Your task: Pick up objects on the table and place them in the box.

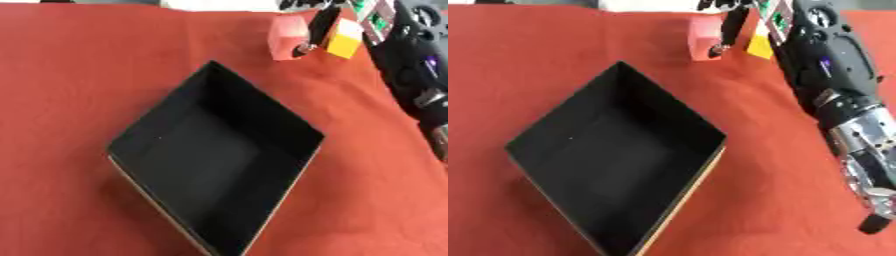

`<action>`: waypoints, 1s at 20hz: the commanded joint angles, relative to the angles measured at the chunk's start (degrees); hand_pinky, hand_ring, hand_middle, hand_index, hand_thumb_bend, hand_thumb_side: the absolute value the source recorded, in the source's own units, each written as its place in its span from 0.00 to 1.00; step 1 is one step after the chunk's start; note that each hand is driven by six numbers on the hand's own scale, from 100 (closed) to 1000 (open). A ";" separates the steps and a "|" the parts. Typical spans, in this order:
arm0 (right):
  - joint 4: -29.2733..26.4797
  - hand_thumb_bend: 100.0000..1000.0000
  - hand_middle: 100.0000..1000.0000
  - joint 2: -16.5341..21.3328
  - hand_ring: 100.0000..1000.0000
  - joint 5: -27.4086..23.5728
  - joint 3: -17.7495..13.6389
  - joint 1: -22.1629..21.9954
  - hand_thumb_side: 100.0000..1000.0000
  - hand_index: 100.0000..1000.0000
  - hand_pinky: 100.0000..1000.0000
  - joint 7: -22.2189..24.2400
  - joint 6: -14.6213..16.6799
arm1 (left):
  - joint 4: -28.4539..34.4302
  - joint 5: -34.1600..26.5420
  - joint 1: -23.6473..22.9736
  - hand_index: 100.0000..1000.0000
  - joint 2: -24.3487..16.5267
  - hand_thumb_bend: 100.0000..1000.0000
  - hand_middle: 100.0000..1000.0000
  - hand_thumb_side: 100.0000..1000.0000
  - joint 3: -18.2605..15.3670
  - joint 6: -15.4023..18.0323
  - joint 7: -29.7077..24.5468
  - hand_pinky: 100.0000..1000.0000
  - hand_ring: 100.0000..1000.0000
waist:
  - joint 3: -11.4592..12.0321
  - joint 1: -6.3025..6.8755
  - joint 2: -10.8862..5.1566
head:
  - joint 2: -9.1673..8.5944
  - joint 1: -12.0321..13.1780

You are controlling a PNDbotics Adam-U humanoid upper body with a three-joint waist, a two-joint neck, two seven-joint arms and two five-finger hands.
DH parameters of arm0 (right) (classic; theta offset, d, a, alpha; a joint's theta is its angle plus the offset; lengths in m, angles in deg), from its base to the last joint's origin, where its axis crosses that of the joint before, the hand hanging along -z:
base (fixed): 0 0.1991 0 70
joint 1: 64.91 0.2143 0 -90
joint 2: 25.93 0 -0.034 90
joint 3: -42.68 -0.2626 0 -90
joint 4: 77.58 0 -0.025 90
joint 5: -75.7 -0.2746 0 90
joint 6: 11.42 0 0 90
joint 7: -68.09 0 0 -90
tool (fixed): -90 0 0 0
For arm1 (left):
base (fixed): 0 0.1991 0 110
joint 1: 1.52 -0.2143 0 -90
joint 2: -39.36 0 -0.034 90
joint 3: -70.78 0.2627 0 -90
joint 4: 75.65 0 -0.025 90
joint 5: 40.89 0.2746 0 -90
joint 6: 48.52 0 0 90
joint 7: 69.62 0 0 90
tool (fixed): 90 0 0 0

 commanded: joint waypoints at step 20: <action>0.42 0.00 0.49 -0.23 0.64 0.05 -1.10 1.72 0.00 0.69 0.78 -8.42 -1.03 | 0.85 0.31 0.23 0.84 -1.11 0.10 0.63 0.81 0.06 -0.25 -0.98 0.51 0.73 | -0.07 0.39 -0.55 | -0.76 -0.42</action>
